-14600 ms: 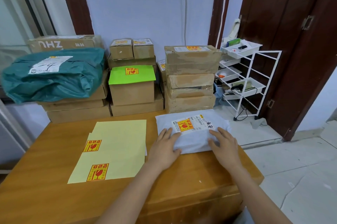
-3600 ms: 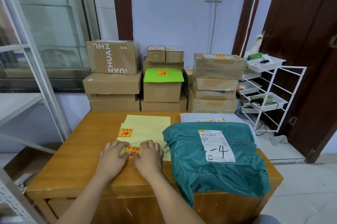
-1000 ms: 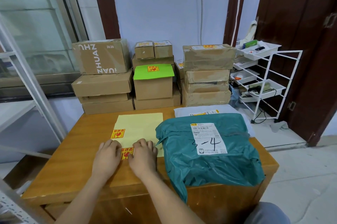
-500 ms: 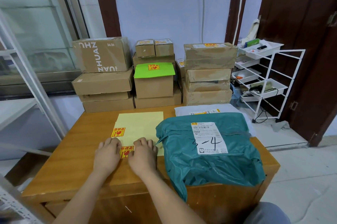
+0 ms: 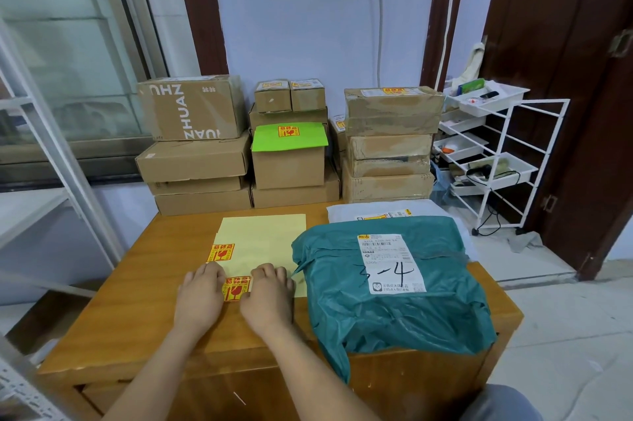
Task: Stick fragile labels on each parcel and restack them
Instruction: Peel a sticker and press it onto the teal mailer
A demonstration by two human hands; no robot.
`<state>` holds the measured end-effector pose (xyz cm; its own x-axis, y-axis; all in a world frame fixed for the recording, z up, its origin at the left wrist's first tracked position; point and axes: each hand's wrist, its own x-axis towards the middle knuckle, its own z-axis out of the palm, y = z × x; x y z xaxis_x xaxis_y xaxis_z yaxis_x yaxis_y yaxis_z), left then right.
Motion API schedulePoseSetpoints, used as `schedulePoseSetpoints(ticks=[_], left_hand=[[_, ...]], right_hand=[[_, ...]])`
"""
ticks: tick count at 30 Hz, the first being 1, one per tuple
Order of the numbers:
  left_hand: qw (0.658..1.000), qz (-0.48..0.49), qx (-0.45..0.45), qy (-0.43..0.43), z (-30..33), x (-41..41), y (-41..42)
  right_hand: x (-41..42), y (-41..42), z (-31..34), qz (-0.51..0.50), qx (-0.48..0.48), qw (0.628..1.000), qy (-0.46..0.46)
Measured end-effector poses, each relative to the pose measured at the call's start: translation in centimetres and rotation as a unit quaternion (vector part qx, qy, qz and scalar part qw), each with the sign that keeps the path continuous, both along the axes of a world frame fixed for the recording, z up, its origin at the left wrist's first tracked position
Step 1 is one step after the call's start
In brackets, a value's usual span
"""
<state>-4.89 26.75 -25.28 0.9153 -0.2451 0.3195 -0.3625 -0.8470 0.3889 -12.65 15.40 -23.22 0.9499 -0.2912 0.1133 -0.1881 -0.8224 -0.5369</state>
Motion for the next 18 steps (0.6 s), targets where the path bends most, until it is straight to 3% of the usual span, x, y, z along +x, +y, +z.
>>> schedulePoseSetpoints(ticks=[18], left_hand=[[0.998, 0.014, -0.064, 0.022, 0.2, -0.01, 0.16]], right_hand=[[0.01, 0.09, -0.01, -0.001, -0.002, 1.0, -0.005]])
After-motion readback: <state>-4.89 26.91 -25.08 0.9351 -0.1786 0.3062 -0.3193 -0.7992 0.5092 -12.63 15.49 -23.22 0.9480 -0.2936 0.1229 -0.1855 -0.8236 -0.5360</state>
